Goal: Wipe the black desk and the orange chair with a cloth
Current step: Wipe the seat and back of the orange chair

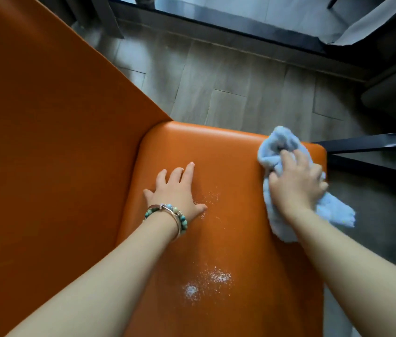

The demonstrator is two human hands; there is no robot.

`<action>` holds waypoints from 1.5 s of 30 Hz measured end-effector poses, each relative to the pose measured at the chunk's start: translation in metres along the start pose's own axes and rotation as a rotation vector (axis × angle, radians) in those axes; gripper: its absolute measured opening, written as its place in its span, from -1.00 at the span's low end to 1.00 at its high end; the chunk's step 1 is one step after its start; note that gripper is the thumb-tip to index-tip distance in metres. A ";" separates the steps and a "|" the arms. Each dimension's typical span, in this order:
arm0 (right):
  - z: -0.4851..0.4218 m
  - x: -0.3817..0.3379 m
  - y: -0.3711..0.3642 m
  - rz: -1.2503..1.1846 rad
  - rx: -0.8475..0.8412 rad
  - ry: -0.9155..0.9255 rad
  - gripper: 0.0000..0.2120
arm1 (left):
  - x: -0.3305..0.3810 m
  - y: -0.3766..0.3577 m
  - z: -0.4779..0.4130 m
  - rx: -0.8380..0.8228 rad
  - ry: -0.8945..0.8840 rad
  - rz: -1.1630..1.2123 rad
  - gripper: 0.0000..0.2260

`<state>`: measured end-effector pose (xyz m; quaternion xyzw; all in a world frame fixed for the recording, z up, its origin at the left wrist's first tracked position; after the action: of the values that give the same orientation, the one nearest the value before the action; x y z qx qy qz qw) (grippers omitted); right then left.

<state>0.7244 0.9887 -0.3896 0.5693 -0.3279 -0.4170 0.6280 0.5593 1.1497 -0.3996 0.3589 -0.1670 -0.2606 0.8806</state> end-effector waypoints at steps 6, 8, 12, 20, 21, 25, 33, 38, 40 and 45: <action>0.091 -0.034 -0.023 0.021 -0.002 0.925 -0.57 | -0.025 0.009 -0.014 -0.050 -0.062 -0.090 -0.07; 0.042 -0.018 -0.010 0.113 0.072 0.668 -0.56 | -0.030 0.008 -0.016 -0.067 -0.096 -0.109 -0.09; -0.015 -0.017 0.002 -0.051 0.032 -0.203 -0.63 | -0.034 0.009 -0.021 -0.064 -0.116 -0.045 -0.26; 0.048 -0.083 -0.022 -0.005 0.013 0.581 -0.61 | -0.039 0.009 -0.023 -0.066 -0.143 0.006 -0.37; 0.023 -0.053 -0.014 0.045 0.059 0.408 -0.60 | -0.039 0.010 -0.022 -0.055 -0.135 0.007 -0.37; -0.031 0.026 0.008 -0.022 0.071 -0.280 -0.64 | -0.035 0.007 -0.018 -0.014 -0.100 -0.015 -0.37; 0.041 -0.093 -0.019 0.013 0.037 0.823 -0.60 | -0.033 0.003 -0.018 0.019 -0.016 -0.025 -0.36; -0.036 0.034 0.009 -0.019 0.005 -0.033 -0.60 | -0.027 0.004 -0.015 0.020 0.035 -0.017 -0.38; -0.031 0.043 0.005 -0.081 0.000 -0.317 -0.60 | -0.025 0.003 -0.015 0.034 0.056 -0.007 -0.39; 0.033 -0.091 -0.025 -0.118 0.054 0.522 -0.60 | -0.025 0.004 -0.017 0.005 0.060 0.049 -0.39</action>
<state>0.6512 1.0558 -0.4038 0.6923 -0.1320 -0.2831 0.6505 0.5487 1.1755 -0.4114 0.3646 -0.1500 -0.2274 0.8904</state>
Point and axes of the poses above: each hand's wrist, its own z-axis away from the middle knuckle, its own y-axis out of the back of the hand, x = y × z, the point moved 5 cm from there along -z, towards the middle knuckle, and after that the axes turned 8 degrees about y, right-handed, at the moved point
